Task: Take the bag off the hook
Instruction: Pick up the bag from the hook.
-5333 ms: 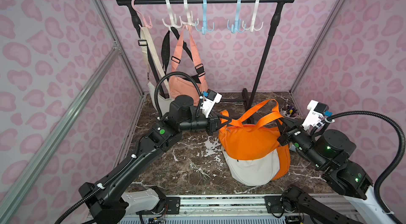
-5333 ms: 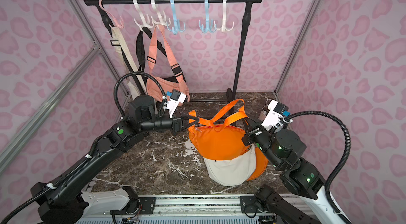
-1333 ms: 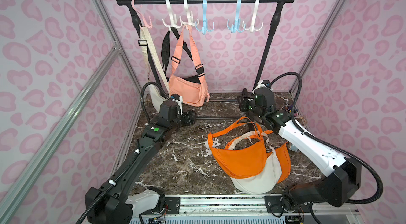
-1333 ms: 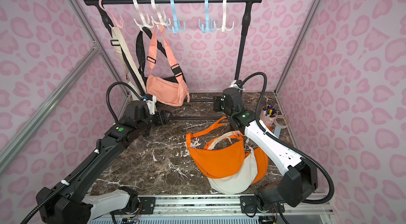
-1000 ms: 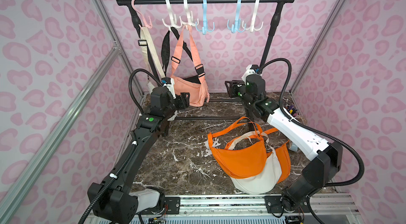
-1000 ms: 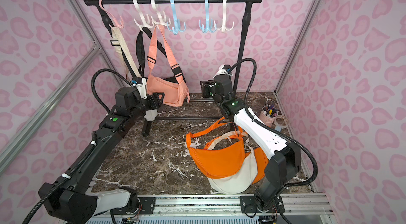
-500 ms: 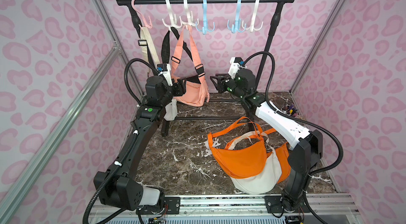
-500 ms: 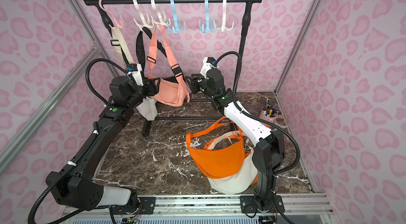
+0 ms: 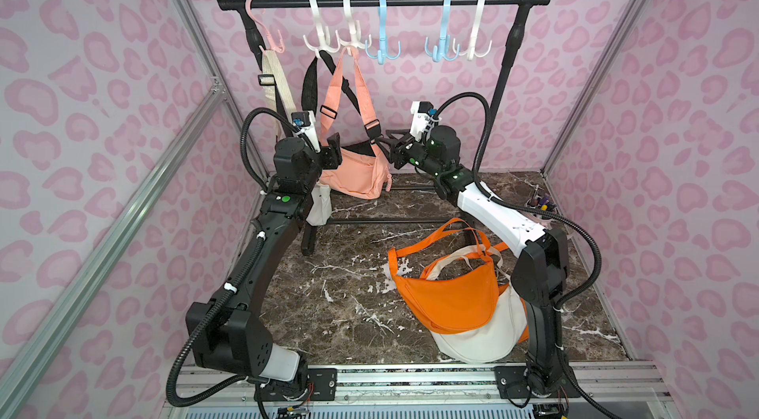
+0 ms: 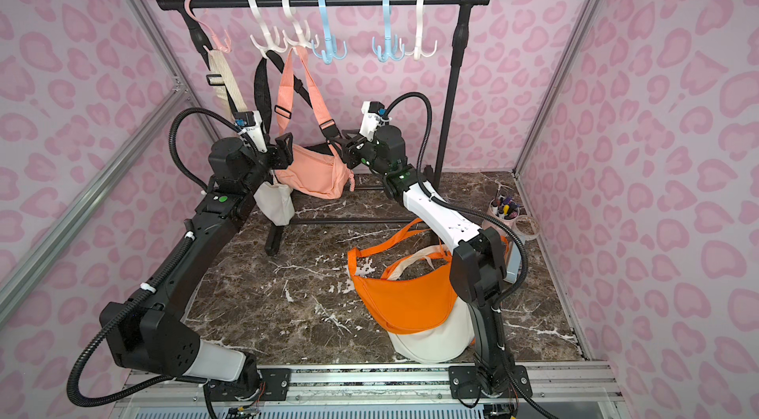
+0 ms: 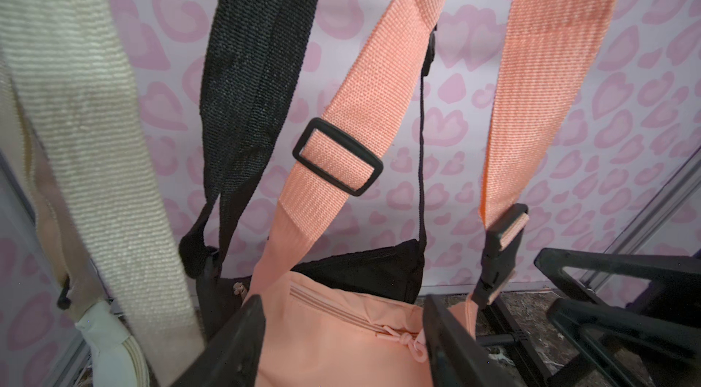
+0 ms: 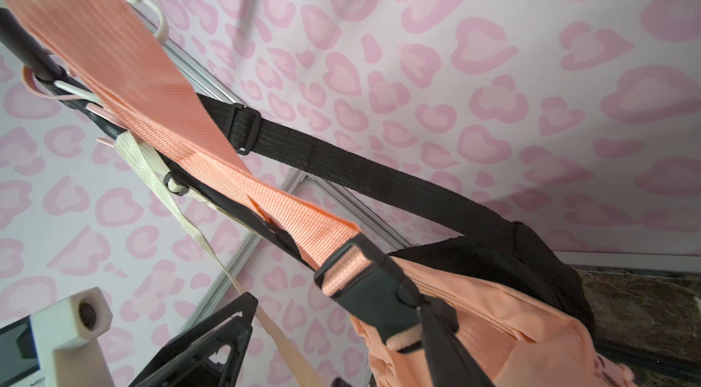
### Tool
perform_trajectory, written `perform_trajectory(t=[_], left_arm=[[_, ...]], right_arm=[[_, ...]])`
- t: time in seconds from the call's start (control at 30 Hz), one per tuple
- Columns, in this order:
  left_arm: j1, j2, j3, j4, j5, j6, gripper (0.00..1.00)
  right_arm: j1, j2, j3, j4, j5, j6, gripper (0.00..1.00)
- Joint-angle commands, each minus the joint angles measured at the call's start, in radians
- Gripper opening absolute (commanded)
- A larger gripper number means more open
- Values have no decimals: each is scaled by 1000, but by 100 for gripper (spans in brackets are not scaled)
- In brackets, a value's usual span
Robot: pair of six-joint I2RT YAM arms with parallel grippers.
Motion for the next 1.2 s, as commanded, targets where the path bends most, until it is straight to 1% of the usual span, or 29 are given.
perform_trajectory(t=[0.0,0.07,0.1,0.3,0.47,0.57,0.67,0.8,0.83,0.9,0.97,1.07,1.1,1.17], left_arm=[[7,14,-5,81,-22,50,76],[13,25,-2,109,-11,63,81],[15,30,-1,117,-10,70,82],[31,80,31,127,-14,85,83],[33,103,34,164,-17,132,82],[33,113,40,181,-18,151,80],[34,125,53,189,-32,163,77],[36,148,72,199,-64,188,74],[36,154,80,198,-68,194,74],[39,168,92,196,-72,204,73],[43,179,100,196,-69,208,73],[45,194,109,200,-66,216,73],[48,199,109,207,-57,219,73],[49,207,110,220,-43,225,73]], right_arm=[[-3,35,32,32,-32,-26,49],[-5,56,58,15,-57,-41,50],[-6,67,74,4,-65,-50,51],[-8,116,117,-6,-80,-63,52],[-10,147,154,-24,-69,-69,52],[-12,157,179,-54,-47,-79,47],[-21,156,181,-53,-34,-63,38],[-34,157,180,-31,-47,-22,25],[-35,157,180,-29,-48,-19,23],[-39,157,180,-32,-46,-22,22],[-41,156,180,-37,-57,-30,23],[-46,157,179,-34,-99,-39,42],[-47,159,178,-34,-113,-45,46],[-46,166,178,-34,-127,-59,52]])
